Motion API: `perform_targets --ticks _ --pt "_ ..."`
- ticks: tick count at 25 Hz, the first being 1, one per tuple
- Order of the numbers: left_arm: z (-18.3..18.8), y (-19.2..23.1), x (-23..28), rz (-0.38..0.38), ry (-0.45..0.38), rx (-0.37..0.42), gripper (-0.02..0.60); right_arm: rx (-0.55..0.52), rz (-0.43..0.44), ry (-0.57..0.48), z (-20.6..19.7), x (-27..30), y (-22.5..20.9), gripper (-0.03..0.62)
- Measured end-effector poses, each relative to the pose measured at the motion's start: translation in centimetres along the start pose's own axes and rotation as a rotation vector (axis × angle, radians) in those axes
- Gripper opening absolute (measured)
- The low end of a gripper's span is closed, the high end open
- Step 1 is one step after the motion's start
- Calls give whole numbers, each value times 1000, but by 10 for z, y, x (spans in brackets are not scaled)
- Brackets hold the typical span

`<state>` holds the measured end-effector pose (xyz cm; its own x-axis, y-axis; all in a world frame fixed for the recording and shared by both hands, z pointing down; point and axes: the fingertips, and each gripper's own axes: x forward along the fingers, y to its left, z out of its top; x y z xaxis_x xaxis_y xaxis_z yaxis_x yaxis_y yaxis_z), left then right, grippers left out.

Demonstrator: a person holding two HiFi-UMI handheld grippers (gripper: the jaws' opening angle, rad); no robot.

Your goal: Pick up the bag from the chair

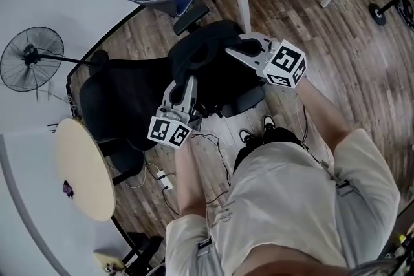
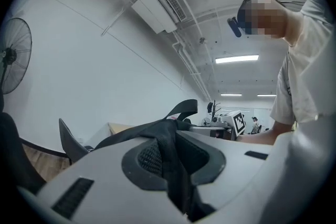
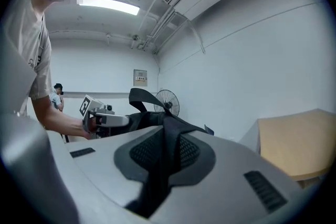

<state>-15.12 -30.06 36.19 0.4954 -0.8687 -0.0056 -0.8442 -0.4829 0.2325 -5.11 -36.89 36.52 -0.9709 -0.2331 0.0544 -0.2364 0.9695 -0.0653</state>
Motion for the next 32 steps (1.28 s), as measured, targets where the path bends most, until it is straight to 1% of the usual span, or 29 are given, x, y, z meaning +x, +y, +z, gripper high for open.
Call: perform_targets --ticks 5,11,17,28,32 --pt "30 -4 5 -8 -22 28 58 -24 8 -36 29 -2 -3 29" --pt "41 -10 0 0 -42 42 57 -22 12 -68 40 -4 3 29" --pt "43 -16 -4 8 -42 47 58 -37 36 -70 46 -5 7 29" --pt "44 -18 -5 4 -22 60 57 -25 44 -56 46 -7 7 29" --pt "44 -17 -4 4 -23 54 57 -27 43 -54 46 -7 6 29"
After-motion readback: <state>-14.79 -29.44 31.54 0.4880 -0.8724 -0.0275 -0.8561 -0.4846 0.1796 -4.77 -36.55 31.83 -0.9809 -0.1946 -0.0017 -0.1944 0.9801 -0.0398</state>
